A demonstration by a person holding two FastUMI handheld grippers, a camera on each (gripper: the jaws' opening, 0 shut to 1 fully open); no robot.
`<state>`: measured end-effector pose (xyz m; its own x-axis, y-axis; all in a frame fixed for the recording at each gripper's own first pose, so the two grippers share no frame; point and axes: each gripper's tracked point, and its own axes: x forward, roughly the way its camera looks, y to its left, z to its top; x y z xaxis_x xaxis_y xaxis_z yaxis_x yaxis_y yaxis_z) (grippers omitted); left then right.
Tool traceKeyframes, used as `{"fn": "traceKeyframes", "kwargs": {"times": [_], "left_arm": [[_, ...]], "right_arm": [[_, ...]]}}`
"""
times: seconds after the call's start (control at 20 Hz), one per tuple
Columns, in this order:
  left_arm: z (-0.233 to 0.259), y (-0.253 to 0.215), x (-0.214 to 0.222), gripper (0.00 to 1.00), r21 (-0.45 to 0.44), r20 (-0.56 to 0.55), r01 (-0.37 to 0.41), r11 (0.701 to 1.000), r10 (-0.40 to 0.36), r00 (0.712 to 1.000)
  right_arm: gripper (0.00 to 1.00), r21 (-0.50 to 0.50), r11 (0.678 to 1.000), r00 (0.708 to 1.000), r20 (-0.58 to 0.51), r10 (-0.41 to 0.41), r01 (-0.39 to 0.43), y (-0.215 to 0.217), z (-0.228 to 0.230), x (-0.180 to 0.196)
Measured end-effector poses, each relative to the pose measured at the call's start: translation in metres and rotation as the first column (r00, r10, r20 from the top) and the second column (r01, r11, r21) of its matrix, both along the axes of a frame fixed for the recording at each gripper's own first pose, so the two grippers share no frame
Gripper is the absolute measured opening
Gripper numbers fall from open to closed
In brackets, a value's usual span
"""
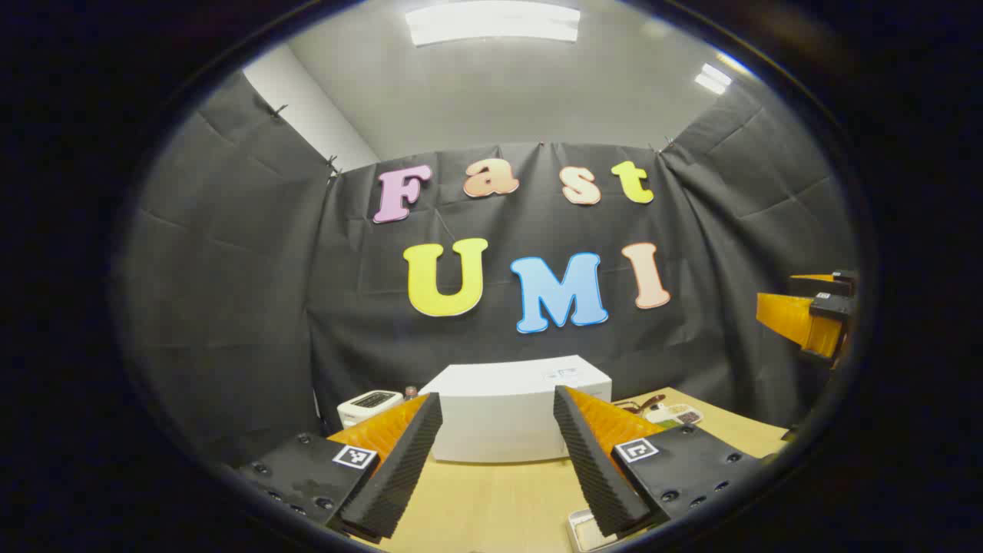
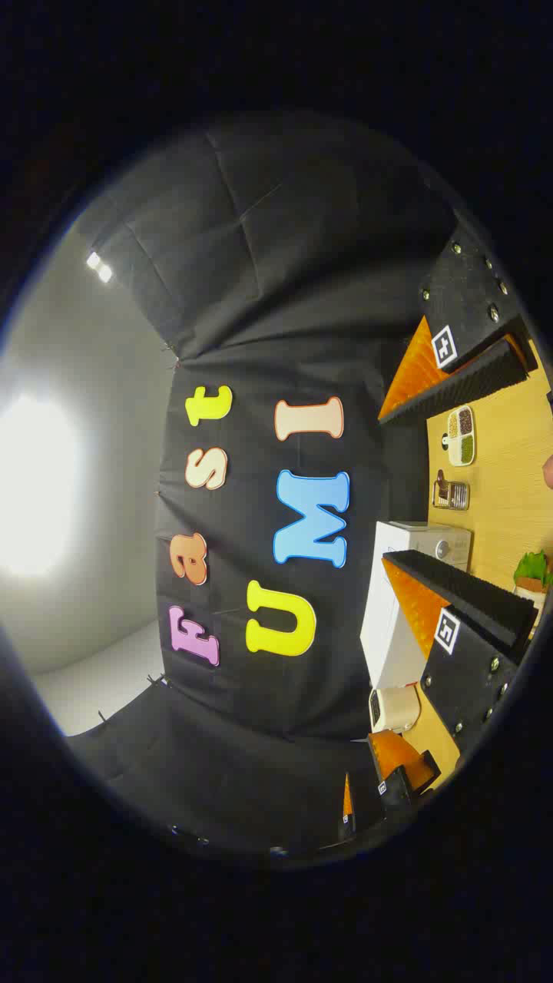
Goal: Open the microwave oven with the left hand, put the food in, and close the microwave oven.
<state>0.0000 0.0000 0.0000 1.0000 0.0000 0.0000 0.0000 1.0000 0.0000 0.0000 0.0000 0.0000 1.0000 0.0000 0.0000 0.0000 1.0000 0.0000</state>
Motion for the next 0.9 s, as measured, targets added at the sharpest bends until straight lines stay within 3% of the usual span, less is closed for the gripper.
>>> {"fn": "traceKeyframes", "kwargs": {"times": [0.15, 0.3, 0.45, 0.5, 0.55, 0.85, 0.9], "left_arm": [[0.005, 0.001, -0.004, 1.0, -0.004, 0.011, -0.014, 1.0, 0.014, 1.0], [0.008, -0.001, -0.005, 0.93, 0.002, 0.023, -0.024, 1.0, 0.023, 0.999], [0.014, -0.008, -0.005, 1.0, 0.001, 0.03, -0.033, 0.999, 0.033, 0.999], [0.012, -0.01, -0.006, 0.97, -0.002, 0.03, -0.036, 0.999, 0.036, 0.999], [0.012, -0.013, -0.006, 1.0, -0.005, 0.029, -0.037, 0.999, 0.037, 0.999], [0.011, -0.032, -0.001, 0.97, 0.019, 0.013, -0.051, 0.999, 0.051, 0.999], [0.012, -0.036, -0.002, 1.0, 0.02, 0.016, -0.052, 0.998, 0.052, 0.999]], "right_arm": [[0.98, -0.004, 1.0, 1.0, 0.007, 0.014, -0.014, -0.002, 0.003, -0.004], [0.98, 0.008, 1.0, 1.0, 0.016, 0.025, -0.025, -0.003, 0.004, 0.003], [0.98, 0.008, 0.999, 0.999, 0.008, 0.046, -0.046, -0.007, 0.002, 0.004], [0.98, 0.005, 0.999, 0.999, 0.007, 0.048, -0.048, -0.011, 0.002, 0.005], [0.98, 0.002, 0.999, 0.999, 0.006, 0.051, -0.051, -0.014, 0.001, 0.005], [0.98, 0.008, 0.997, 0.997, 0.015, 0.082, -0.082, -0.03, 0.001, 0.002], [0.98, 0.007, 0.996, 0.996, 0.017, 0.09, -0.09, -0.032, 0.0, 0.0]]}}
